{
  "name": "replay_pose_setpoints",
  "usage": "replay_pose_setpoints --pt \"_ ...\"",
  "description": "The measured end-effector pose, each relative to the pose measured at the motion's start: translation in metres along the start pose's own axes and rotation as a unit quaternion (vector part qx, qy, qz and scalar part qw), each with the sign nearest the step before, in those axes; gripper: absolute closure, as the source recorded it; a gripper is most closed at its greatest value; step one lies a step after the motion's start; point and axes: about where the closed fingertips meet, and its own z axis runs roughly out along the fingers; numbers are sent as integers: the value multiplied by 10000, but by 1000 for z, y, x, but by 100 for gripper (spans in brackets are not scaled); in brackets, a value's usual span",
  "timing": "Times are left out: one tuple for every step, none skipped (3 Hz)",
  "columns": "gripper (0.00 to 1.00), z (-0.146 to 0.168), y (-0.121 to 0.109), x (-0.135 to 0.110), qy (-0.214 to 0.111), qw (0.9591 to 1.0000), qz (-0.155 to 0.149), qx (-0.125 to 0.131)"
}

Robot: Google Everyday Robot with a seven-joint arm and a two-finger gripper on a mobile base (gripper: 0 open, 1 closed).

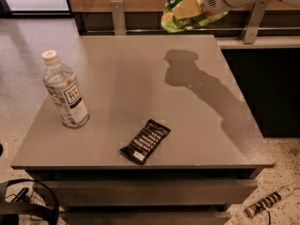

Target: Move green rice chip bag near rxbar chocolate

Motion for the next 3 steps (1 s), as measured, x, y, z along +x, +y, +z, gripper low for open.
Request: replay_pose_setpoints --pt "100 -27 -10 11 36 9997 113 214" --pt "100 -51 -16 26 171 9989 219 385" --pt "100 -74 -19 44 433 9976 270 461"
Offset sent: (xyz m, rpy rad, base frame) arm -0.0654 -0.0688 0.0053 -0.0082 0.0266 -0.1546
